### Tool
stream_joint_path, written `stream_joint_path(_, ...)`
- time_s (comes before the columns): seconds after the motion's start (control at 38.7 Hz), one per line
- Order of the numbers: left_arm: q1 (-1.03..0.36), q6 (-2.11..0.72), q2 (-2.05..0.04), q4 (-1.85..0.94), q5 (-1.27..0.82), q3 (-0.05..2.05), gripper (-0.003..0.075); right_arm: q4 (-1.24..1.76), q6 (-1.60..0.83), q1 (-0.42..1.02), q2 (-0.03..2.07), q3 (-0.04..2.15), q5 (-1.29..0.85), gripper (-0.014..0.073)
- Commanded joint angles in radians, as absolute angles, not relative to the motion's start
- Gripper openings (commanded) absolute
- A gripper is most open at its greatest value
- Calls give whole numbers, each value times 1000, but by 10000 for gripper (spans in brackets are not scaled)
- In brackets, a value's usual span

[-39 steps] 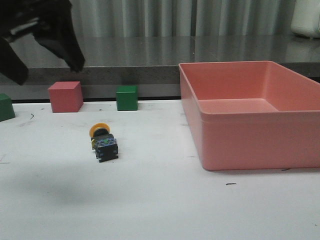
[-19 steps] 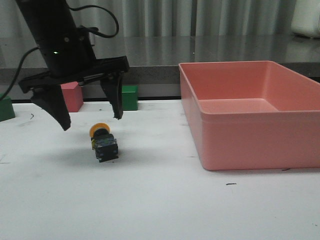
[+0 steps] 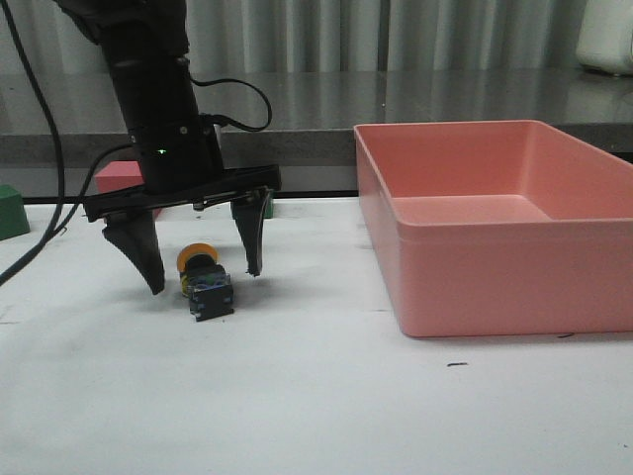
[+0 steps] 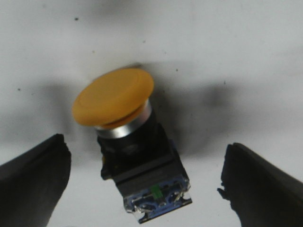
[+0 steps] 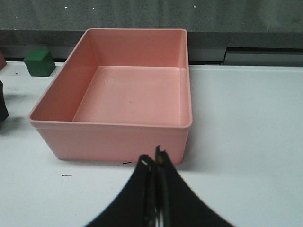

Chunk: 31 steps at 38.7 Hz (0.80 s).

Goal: Place and stand button with both arms
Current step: 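Lower the open left gripper over the lying button, then grasp the button body with the left gripper and lift it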

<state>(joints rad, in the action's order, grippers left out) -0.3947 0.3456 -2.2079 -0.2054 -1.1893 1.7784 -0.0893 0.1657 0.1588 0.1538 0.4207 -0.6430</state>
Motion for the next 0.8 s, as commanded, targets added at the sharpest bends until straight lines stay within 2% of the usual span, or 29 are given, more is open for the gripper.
stream_joint_path(0.0,-402,360,-2161,-224,-1211,1819,542,-107,157,152,165,445,-566,-71)
stream_joint_path(0.26,-402,360,-2168,-224,-1216,1827,311,-107,157,152,165,445,-566,-71)
stream_joint_path(0.39,-402,360,-2168,-224,-1233,1827,244,-107,157,152,165,445,-566,-71)
stream_joint_path(0.49,-402,353,-2168,-222,-1247,1831,207,-107,157,152,165,445,-566,-71)
stream_joint_path(0.77,-432,309,-2079,-98,-1203,1806,206,-107,157,152,165,445,-566,-71)
